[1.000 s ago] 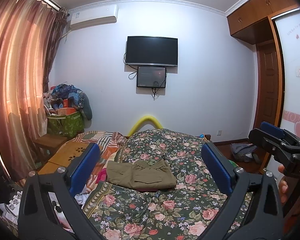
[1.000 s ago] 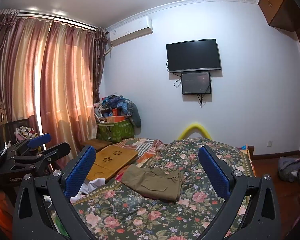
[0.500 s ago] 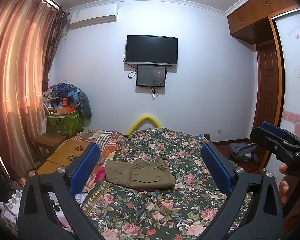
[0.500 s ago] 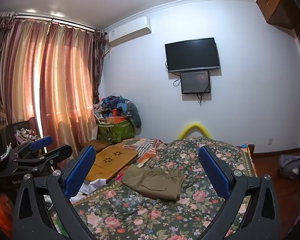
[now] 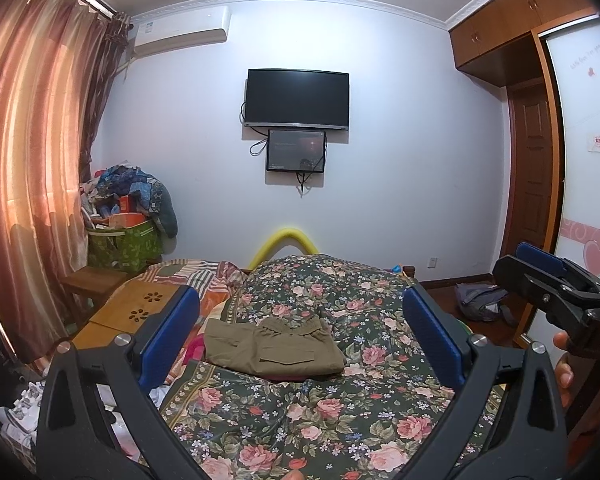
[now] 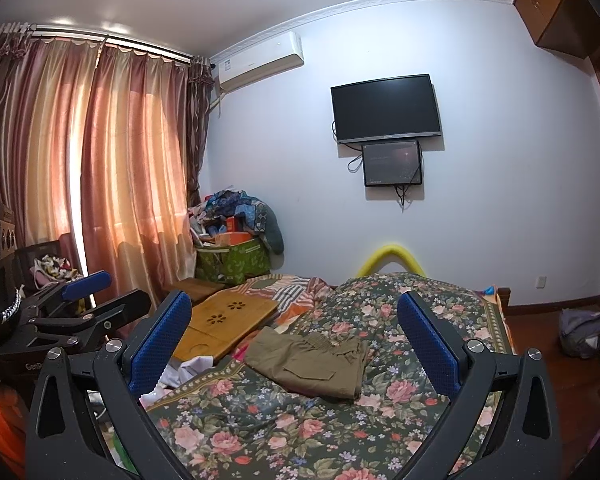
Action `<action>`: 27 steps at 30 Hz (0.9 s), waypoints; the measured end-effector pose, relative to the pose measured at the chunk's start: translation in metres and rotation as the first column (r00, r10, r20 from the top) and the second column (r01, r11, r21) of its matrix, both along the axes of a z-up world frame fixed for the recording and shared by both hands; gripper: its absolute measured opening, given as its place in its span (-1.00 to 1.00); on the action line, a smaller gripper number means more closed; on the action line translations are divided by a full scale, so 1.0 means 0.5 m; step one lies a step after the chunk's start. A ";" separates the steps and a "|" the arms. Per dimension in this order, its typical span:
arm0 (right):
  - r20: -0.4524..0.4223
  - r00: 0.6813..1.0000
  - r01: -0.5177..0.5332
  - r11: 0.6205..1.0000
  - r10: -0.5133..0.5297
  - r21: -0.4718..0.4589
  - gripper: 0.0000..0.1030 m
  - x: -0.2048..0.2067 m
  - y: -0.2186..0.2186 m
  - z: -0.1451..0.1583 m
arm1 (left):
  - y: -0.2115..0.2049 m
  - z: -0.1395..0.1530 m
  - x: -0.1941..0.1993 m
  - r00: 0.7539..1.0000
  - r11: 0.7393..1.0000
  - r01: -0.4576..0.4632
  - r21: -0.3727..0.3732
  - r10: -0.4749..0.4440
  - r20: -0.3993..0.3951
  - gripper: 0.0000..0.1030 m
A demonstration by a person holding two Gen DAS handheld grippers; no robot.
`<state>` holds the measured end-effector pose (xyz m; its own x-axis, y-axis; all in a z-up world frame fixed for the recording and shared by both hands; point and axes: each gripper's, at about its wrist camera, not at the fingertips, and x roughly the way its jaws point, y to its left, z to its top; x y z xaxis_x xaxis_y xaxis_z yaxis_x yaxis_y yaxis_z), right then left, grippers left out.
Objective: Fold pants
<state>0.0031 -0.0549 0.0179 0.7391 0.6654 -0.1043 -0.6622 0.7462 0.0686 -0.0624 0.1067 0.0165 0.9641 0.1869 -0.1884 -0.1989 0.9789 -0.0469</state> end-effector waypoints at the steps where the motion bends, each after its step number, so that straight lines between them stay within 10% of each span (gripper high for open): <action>1: 0.000 1.000 0.000 1.000 0.000 -0.001 0.99 0.000 0.000 0.000 | 0.000 0.001 0.000 1.000 1.000 0.000 -0.002 0.000 0.001 1.00; 27: -0.020 1.000 -0.012 1.000 0.011 -0.016 0.99 0.005 0.009 -0.006 | 0.013 -0.007 0.006 1.000 0.999 0.022 -0.037 -0.023 -0.019 1.00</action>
<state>0.0056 -0.0505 0.0151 0.7291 0.6720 -0.1294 -0.6694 0.7397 0.0698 -0.0593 0.1133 0.0132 0.9643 0.1575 -0.2131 -0.1778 0.9809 -0.0796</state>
